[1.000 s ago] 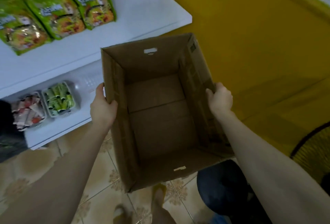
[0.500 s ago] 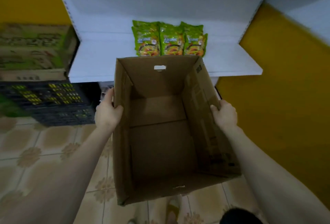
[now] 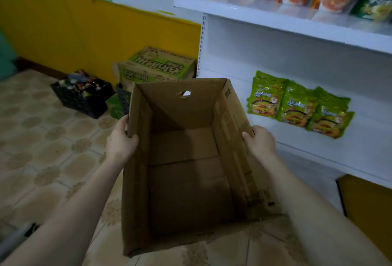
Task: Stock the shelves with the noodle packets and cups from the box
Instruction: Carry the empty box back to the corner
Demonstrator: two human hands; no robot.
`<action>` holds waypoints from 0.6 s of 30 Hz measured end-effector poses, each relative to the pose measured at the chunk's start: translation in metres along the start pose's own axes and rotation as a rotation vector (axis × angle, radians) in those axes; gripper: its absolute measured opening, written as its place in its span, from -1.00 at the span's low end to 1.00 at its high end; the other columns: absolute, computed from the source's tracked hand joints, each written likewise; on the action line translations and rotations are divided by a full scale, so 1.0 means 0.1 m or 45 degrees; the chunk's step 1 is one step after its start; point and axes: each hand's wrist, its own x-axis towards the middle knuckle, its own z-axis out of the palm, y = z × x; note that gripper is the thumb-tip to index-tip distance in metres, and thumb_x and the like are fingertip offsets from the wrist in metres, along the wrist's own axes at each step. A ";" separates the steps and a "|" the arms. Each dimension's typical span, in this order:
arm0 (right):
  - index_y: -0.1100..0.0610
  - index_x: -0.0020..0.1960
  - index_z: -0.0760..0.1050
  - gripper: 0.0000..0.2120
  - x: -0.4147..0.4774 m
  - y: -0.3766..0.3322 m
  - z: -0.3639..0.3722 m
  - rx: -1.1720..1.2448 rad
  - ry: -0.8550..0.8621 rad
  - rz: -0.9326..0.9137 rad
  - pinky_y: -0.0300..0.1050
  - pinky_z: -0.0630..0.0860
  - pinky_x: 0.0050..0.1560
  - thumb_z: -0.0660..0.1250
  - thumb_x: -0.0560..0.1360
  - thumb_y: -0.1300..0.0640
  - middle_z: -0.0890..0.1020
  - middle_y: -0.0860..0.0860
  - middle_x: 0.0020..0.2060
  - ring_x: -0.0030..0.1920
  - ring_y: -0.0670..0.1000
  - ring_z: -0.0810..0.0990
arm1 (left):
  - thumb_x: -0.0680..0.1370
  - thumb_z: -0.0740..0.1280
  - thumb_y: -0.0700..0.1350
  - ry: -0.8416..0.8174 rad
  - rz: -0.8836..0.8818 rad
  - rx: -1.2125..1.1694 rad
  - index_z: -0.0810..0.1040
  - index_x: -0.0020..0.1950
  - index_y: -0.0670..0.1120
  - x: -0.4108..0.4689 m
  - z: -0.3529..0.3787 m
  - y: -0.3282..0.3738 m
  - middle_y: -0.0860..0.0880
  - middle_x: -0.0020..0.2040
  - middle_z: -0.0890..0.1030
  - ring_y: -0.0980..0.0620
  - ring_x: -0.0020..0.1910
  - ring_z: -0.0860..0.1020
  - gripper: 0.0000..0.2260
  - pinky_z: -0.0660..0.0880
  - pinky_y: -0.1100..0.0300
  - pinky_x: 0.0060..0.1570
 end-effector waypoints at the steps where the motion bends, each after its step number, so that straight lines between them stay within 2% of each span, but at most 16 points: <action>1: 0.25 -0.08 0.48 -0.77 0.08 -0.12 0.02 -0.002 -0.014 -0.037 -0.08 0.33 -0.18 0.23 0.54 0.07 0.61 0.24 -0.08 -0.01 0.26 0.55 | 0.55 0.23 -0.25 0.019 -0.029 -0.029 0.17 0.49 -0.01 0.02 -0.07 -0.03 -0.21 0.26 0.48 -0.13 -0.26 0.55 -0.47 0.53 0.04 -0.33; 3: 0.25 -0.10 0.47 -0.77 0.23 -0.37 0.08 0.009 -0.030 -0.111 -0.07 0.34 -0.18 0.24 0.54 0.07 0.60 0.25 -0.08 0.00 0.26 0.55 | 0.55 0.22 -0.28 0.056 -0.086 -0.103 0.17 0.49 -0.02 0.05 -0.21 -0.11 -0.20 0.22 0.51 -0.08 -0.29 0.55 -0.47 0.54 0.02 -0.33; 5: 0.25 -0.08 0.48 -0.76 0.33 -0.64 0.17 0.011 -0.054 -0.181 -0.08 0.35 -0.17 0.24 0.54 0.06 0.60 0.24 -0.08 0.00 0.25 0.55 | 0.54 0.21 -0.29 0.107 -0.143 -0.153 0.17 0.48 0.01 0.10 -0.36 -0.21 -0.19 0.17 0.54 -0.12 -0.25 0.57 -0.45 0.57 -0.03 -0.28; 7: 0.22 -0.15 0.42 -0.78 0.40 -0.91 0.28 0.024 -0.097 -0.255 -0.13 0.30 -0.21 0.22 0.55 0.07 0.57 0.19 -0.17 -0.04 0.23 0.55 | 0.52 0.22 -0.31 0.172 -0.201 -0.174 0.16 0.49 0.02 0.16 -0.51 -0.34 -0.18 0.16 0.55 -0.10 -0.22 0.58 -0.42 0.58 -0.01 -0.29; 9: 0.19 -0.19 0.37 -0.78 0.47 -1.19 0.40 0.041 -0.132 -0.310 -0.15 0.26 -0.21 0.22 0.56 0.07 0.54 0.15 -0.20 -0.05 0.21 0.54 | 0.51 0.22 -0.33 0.230 -0.240 -0.201 0.15 0.49 0.02 0.23 -0.66 -0.46 -0.17 0.16 0.54 -0.06 -0.24 0.57 -0.40 0.56 0.01 -0.33; 12: 0.18 -0.18 0.40 -0.78 0.57 -1.65 0.66 0.054 -0.170 -0.380 -0.12 0.31 -0.20 0.22 0.55 0.05 0.61 0.19 -0.10 -0.04 0.24 0.55 | 0.50 0.20 -0.36 0.339 -0.305 -0.209 0.14 0.49 0.01 0.38 -0.91 -0.70 -0.17 0.20 0.52 -0.03 -0.26 0.55 -0.39 0.48 0.10 -0.48; 14: 0.19 -0.14 0.44 -0.79 0.63 -1.97 0.85 0.049 -0.196 -0.435 -0.10 0.34 -0.19 0.21 0.55 0.05 0.61 0.18 -0.09 -0.04 0.24 0.55 | 0.51 0.19 -0.37 0.399 -0.336 -0.215 0.14 0.49 0.01 0.52 -1.10 -0.88 -0.17 0.24 0.50 -0.08 -0.18 0.57 -0.39 0.41 0.19 -0.49; 18: 0.22 -0.02 0.52 -0.75 0.72 -2.69 1.27 0.051 -0.236 -0.515 -0.08 0.37 -0.23 0.22 0.55 0.03 0.62 0.18 -0.11 -0.08 0.23 0.56 | 0.51 0.18 -0.38 0.477 -0.378 -0.252 0.14 0.50 -0.01 0.90 -1.52 -1.26 -0.17 0.28 0.48 -0.21 0.02 0.57 -0.39 0.44 0.23 -0.44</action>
